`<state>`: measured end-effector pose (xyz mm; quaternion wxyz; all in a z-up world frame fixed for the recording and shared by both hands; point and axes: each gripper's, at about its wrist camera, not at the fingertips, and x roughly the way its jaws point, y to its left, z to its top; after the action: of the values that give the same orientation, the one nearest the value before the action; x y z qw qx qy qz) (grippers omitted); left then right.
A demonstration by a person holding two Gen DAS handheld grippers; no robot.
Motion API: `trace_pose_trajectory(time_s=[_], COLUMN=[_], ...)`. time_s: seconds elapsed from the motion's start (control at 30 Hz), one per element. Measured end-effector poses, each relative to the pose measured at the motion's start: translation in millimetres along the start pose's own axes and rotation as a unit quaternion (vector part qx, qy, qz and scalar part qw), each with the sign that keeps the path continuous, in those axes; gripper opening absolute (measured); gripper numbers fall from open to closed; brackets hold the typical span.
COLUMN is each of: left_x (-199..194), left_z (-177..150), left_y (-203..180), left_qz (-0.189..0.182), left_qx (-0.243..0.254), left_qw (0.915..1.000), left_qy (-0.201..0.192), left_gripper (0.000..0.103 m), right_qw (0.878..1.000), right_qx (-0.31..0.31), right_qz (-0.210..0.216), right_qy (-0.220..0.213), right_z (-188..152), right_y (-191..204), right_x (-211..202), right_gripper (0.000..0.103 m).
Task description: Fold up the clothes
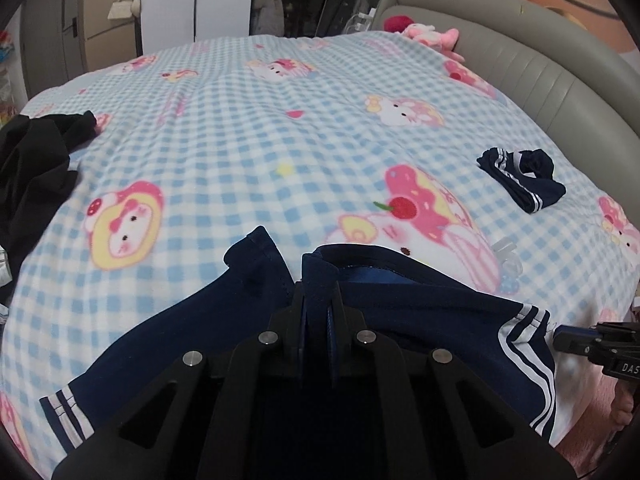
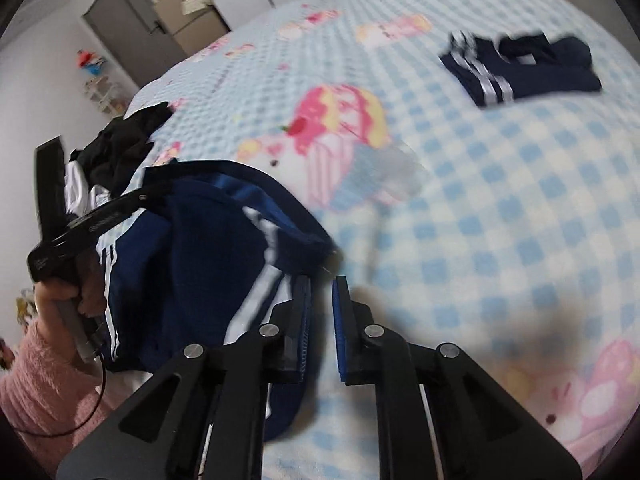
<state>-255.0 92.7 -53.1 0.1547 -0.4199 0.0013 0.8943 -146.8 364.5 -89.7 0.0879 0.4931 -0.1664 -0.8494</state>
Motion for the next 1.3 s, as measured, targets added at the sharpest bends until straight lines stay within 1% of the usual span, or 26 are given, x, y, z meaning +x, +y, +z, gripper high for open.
trace_pose_trajectory(time_s=[0.03, 0.07, 0.1, 0.13, 0.27, 0.3, 0.33, 0.37, 0.5, 0.57, 0.63, 0.67, 0.73, 0.77, 0.8, 0.83, 0.87, 0.93, 1.0, 1.07, 1.1, 1.17, 1.2, 1.23, 1.27, 1.3], left_x=[-1, -1, -1, 0, 3, 3, 3, 3, 6, 9, 12, 11, 2, -6, -14, -22, -27, -28, -24, -17, -11, 0, 6, 11, 16, 21], left_z=[0, -1, -1, -2, -2, -3, -2, -2, 5, 9, 13, 15, 15, 14, 13, 11, 11, 12, 10, 8, 9, 10, 11, 12, 13, 14], left_y=[0, 0, 0, 1, -1, -3, -5, -6, -14, -21, -29, -33, -43, -46, -50, -53, -56, -63, -79, -107, -121, -150, -163, -174, -186, -196], left_qz=[0.000, 0.000, -0.001, -0.003, -0.009, -0.011, -0.012, -0.014, -0.021, -0.019, -0.017, -0.014, 0.003, 0.014, 0.027, 0.036, 0.021, -0.052, -0.117, -0.149, -0.158, -0.173, -0.180, -0.184, -0.187, -0.188], left_qx=[0.000, 0.000, 0.000, 0.000, -0.002, -0.001, 0.001, 0.004, 0.011, 0.011, 0.012, 0.014, 0.027, 0.034, 0.041, 0.049, 0.053, 0.061, 0.080, 0.117, 0.136, 0.173, 0.192, 0.214, 0.235, 0.257], left_qw=[1.0000, 1.0000, 1.0000, 1.0000, 0.9999, 0.9999, 0.9999, 0.9998, 0.9997, 0.9997, 0.9997, 0.9998, 0.9996, 0.9990, 0.9980, 0.9969, 0.9972, 0.9966, 0.9899, 0.9813, 0.9773, 0.9677, 0.9622, 0.9564, 0.9501, 0.9436], left_qy=[0.000, 0.000, 0.000, 0.001, 0.008, 0.010, 0.011, 0.011, 0.008, 0.008, 0.008, 0.005, -0.011, -0.025, -0.039, -0.049, -0.047, -0.018, 0.012, 0.032, 0.042, 0.060, 0.069, 0.077, 0.085, 0.091], left_gripper=[0.009, 0.009, 0.009, 0.009, 0.009, 0.009, 0.009, 0.009, 0.009, 0.011, 0.020, 0.028, 0.030, 0.031, 0.036, 0.038, 0.039, 0.039, 0.039, 0.039, 0.038, 0.038, 0.038, 0.038, 0.039, 0.039], right_qw=[1.000, 1.000, 0.999, 0.999, 0.998, 0.998, 0.997, 0.997, 0.998, 0.999, 0.999, 0.998, 0.998, 0.998, 0.997, 0.997, 0.997, 0.997, 0.996, 0.996, 0.995, 0.994, 0.994, 0.994, 0.994, 0.993], right_qx=[0.006, 0.011, 0.013, 0.015, 0.030, 0.034, 0.038, 0.039, 0.011, 0.005, 0.016, 0.026, 0.046, 0.055, 0.058, 0.064, 0.068, 0.070, 0.072, 0.078, 0.081, 0.085, 0.085, 0.083, 0.081, 0.079], right_qz=[0.012, 0.023, 0.027, 0.032, 0.052, 0.058, 0.064, 0.068, 0.065, 0.045, 0.030, 0.024, 0.003, -0.007, -0.008, -0.001, 0.006, 0.025, 0.044, 0.052, 0.053, 0.061, 0.067, 0.071, 0.075, 0.078], right_qy=[0.006, 0.011, 0.010, 0.010, 0.008, 0.009, 0.009, 0.008, -0.011, -0.029, -0.042, -0.046, -0.044, -0.044, -0.046, -0.047, -0.046, -0.032, -0.017, -0.008, -0.010, -0.014, -0.018, -0.023, -0.027, -0.030], right_z=[-2, -2, -1, 0, 15, 19, 23, 27, 35, 39, 44, 46, 44, 42, 38, 31, 25, 14, 2, -4, -4, -5, -5, -5, -5, -5], right_y=[-1, -2, -2, -1, -5, -5, -6, -5, 1, -4, -13, -18, -27, -30, -32, -35, -38, -40, -42, -42, -41, -39, -37, -35, -34, -33], right_x=[1, 2, 5, 8, 29, 33, 37, 40, 28, 15, 5, 1, -3, -5, -9, -13, -15, -11, -7, 1, 6, 14, 16, 16, 16, 15], right_gripper=[0.025, 0.032, 0.041, 0.046, 0.044, 0.036, 0.013, 0.012, 0.011, 0.011, 0.013, 0.014, 0.023, 0.024, 0.034, 0.043, 0.043, 0.043, 0.043, 0.043, 0.041, 0.034, 0.025, 0.021, 0.013, 0.011])
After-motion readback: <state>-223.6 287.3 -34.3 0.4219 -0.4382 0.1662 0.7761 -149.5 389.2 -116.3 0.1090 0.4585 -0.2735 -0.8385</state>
